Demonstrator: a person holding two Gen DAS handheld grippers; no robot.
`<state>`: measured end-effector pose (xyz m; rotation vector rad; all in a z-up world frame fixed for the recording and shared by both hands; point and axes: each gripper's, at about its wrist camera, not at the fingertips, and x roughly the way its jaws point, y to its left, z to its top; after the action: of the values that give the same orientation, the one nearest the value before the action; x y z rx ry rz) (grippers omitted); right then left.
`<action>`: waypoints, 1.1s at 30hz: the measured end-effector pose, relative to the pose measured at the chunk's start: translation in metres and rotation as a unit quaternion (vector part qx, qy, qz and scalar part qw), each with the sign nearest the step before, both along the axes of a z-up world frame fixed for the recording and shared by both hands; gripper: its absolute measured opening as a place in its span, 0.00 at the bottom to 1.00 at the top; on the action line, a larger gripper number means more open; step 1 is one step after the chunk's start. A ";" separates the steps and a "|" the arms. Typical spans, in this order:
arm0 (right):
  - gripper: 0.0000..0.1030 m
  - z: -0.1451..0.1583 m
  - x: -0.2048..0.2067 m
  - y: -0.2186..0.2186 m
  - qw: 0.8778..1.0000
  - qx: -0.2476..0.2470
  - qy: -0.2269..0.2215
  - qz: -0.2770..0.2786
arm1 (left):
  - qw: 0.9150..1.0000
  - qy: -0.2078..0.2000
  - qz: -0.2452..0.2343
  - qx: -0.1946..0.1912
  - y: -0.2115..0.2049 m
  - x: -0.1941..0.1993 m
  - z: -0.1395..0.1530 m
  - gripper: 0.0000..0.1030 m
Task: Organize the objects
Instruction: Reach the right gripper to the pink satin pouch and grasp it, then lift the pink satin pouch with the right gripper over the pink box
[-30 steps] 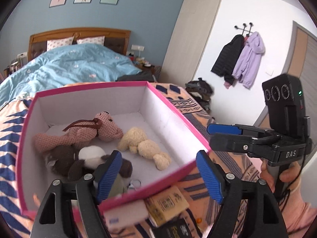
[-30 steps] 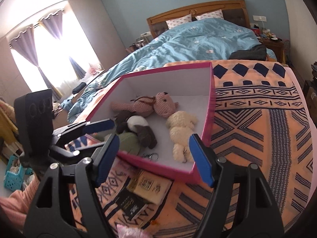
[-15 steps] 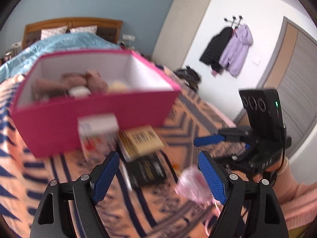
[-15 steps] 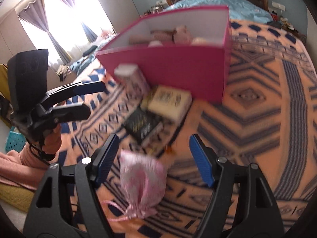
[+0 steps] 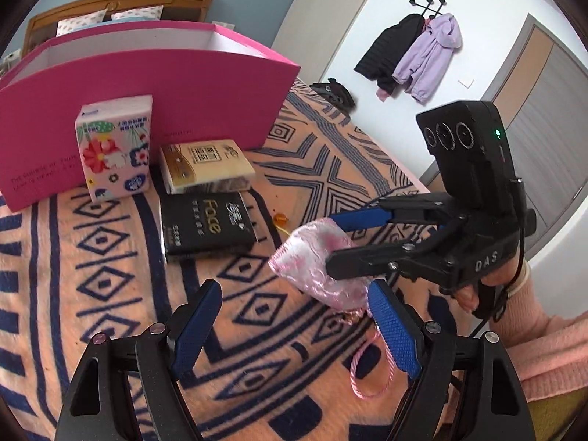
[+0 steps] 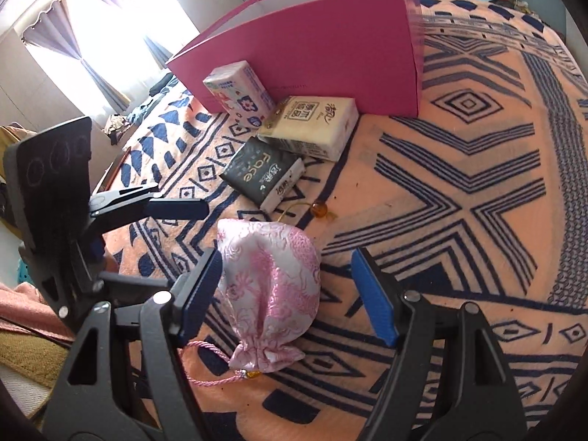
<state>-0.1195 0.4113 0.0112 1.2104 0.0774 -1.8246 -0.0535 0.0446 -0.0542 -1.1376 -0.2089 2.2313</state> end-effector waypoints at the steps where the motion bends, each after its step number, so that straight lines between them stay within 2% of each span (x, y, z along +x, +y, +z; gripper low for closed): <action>1: 0.67 -0.001 0.000 -0.001 1.000 -0.002 -0.001 0.003 | 1.000 -0.002 -0.003 0.000 0.001 0.001 -0.001 0.81; 3: 0.56 -0.002 0.002 -0.004 1.000 -0.008 -0.003 0.009 | 1.000 -0.007 -0.005 0.001 0.003 0.002 -0.003 0.81; 9: 0.41 -0.004 0.002 -0.010 1.000 -0.014 -0.002 0.008 | 1.000 -0.016 -0.014 0.010 0.007 0.002 -0.006 0.81; 20: 0.39 0.025 0.008 -0.008 0.997 -0.060 0.041 -0.019 | 0.998 -0.016 -0.044 0.051 0.017 -0.002 0.008 0.79; 29: 0.38 0.052 0.014 -0.008 0.994 -0.087 0.072 -0.010 | 0.996 -0.011 -0.057 0.064 0.018 -0.009 0.022 0.52; 33: 0.38 0.061 0.011 -0.009 0.992 -0.099 0.077 -0.013 | 0.997 0.002 -0.053 0.055 0.016 -0.009 0.030 0.44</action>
<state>-0.1084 0.4021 0.0717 0.9367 -0.0322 -1.8971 -0.0625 0.0604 -0.0242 -1.0607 -0.2609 2.1019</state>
